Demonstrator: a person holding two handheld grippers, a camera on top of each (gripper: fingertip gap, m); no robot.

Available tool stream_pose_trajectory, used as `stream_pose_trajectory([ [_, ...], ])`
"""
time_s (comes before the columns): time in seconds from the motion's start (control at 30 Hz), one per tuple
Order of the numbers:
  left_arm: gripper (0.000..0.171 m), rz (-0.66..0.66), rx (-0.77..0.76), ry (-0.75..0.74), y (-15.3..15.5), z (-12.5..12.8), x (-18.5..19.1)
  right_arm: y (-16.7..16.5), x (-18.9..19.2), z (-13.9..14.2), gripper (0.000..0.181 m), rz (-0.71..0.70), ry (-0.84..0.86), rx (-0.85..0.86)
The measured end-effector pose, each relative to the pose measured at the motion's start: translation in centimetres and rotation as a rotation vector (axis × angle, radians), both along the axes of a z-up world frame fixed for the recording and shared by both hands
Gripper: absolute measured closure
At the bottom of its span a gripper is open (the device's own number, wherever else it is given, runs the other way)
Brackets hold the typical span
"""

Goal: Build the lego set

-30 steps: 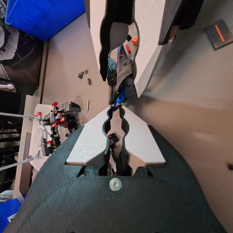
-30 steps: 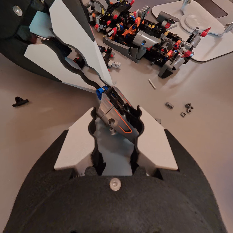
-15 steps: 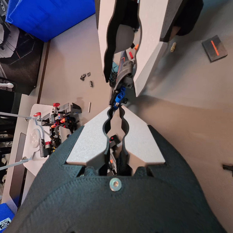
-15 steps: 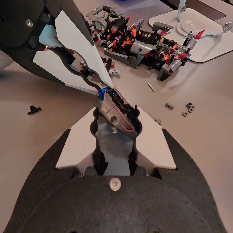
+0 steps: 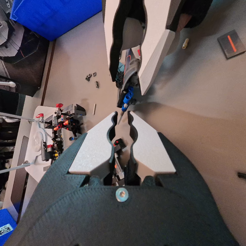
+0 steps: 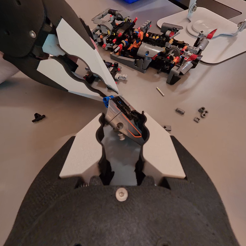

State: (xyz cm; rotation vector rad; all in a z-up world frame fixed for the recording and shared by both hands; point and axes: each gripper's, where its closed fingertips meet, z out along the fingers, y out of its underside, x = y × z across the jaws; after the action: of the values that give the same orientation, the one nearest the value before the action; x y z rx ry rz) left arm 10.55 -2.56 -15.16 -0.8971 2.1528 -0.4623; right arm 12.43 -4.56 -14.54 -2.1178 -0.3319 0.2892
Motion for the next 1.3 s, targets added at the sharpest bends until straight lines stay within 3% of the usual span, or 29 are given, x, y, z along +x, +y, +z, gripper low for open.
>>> stream_pose_trajectory([
  [0.33, 0.165, -0.021, 0.047, -0.013, -0.4, -0.4, 0.1, -0.3, 0.0, 0.0, 0.127, 0.018, 0.016, -0.005],
  [0.63, 0.162, -0.062, 0.187, -0.036, -1.7, -1.1, -0.7, -1.9, -1.5, -0.4, 0.132, 0.110, -0.085, -0.068],
  [0.73, 0.157, -0.063, 0.162, -0.051, -1.9, -1.3, -0.8, -2.4, -1.8, -1.1, 0.129, 0.131, -0.189, -0.078],
  [0.87, 0.150, -0.049, 0.181, -0.039, -1.3, -1.2, -1.1, -2.9, -2.2, -1.3, 0.128, 0.142, -0.176, -0.101],
  [1.13, 0.145, 0.044, 0.079, 0.001, 0.7, -0.1, -3.2, -3.2, -2.6, -0.6, 0.126, 0.160, -0.132, -0.079],
  [1.3, 0.148, 0.102, 0.060, 0.120, 1.3, -2.2, -3.3, -3.0, -2.6, -0.6, 0.126, 0.161, -0.121, -0.079],
])
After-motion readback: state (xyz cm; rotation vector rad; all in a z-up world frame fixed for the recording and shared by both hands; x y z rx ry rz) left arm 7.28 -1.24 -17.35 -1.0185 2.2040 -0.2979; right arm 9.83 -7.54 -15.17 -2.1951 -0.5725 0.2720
